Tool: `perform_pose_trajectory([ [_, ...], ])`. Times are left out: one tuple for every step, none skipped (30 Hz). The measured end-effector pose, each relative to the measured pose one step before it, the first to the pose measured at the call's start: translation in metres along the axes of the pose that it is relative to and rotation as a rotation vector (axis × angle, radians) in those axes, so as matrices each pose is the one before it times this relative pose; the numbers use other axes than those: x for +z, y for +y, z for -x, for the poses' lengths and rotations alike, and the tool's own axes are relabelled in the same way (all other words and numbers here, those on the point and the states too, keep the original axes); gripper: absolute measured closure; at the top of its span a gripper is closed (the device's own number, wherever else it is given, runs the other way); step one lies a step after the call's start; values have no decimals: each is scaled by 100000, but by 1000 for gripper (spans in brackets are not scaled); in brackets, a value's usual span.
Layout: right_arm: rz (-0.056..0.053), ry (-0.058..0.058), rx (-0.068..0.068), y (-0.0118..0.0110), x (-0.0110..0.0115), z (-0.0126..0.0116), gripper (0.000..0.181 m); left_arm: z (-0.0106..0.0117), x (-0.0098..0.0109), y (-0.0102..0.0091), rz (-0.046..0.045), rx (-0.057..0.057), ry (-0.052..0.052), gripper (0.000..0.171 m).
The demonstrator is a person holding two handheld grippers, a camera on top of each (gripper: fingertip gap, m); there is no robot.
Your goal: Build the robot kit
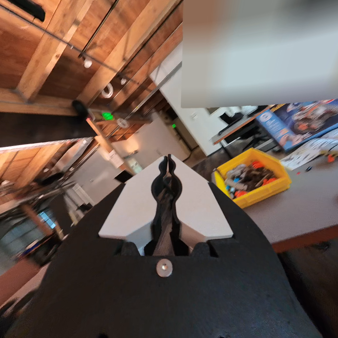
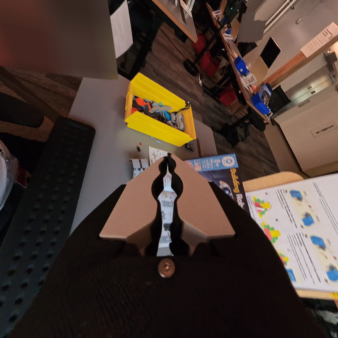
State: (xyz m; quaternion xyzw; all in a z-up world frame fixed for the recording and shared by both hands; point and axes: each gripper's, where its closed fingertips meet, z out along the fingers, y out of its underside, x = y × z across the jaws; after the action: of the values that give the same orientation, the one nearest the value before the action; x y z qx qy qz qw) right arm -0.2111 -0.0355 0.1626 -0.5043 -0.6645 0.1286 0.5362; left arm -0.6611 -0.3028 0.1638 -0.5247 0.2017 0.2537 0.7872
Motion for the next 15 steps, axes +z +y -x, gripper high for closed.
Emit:
perform_pose_trajectory([
  [-893, -1815, -1469, -864, 1210, 369, 181, 1157, -1777, 613, 4664, 1166, -3873, 171],
  [-661, -2235, -1450, -869, 1219, 440, 181, 1053, -1739, 643, 4337, 1183, -3645, 171],
  [-505, -2644, -1535, -873, 1208, 480, 181, 895, -1705, 607, 3733, 1044, -3008, 171],
  [-573, -2342, -1560, -896, 1202, 375, 181, 812, -1717, 589, 3505, 844, -2551, 171],
  [-589, -2232, -1547, -911, 1189, 290, 181, 762, -1614, 651, 3756, 724, -2560, 171],
  [-584, -2283, -1467, -906, 1204, 241, 181, 791, -1507, 767, 3931, 835, -3017, 171],
  [-570, -2349, -1490, -916, 1216, 175, 181, 831, -1529, 819, 3766, 889, -3352, 171],
  [-685, -2260, -1552, -946, 1249, 109, 181, 794, -1432, 725, 3199, 590, -3230, 171],
  [-909, -2286, -1553, -983, 1275, 101, 181, 756, -1378, 605, 2456, 158, -2775, 171],
  [-946, -2296, -1538, -989, 1301, 81, 181, 716, -1364, 502, 1835, -129, -2311, 171],
  [-861, -2372, -1569, -963, 1299, 99, 181, 673, -1281, 444, 1473, -170, -2011, 171],
  [-874, -2368, -1650, -966, 1292, 126, 181, 647, -1232, 394, 1340, -23, -1920, 171],
  [-917, -2140, -1796, -937, 1277, 121, 181, 657, -1154, 421, 1417, 209, -1969, 171],
  [-929, -2118, -1894, -915, 1238, 167, 181, 636, -1008, 441, 1682, 361, -1834, 171],
  [-927, -2157, -1841, -885, 1197, 175, 181, 506, -760, 404, 1923, 363, -1586, 171],
])
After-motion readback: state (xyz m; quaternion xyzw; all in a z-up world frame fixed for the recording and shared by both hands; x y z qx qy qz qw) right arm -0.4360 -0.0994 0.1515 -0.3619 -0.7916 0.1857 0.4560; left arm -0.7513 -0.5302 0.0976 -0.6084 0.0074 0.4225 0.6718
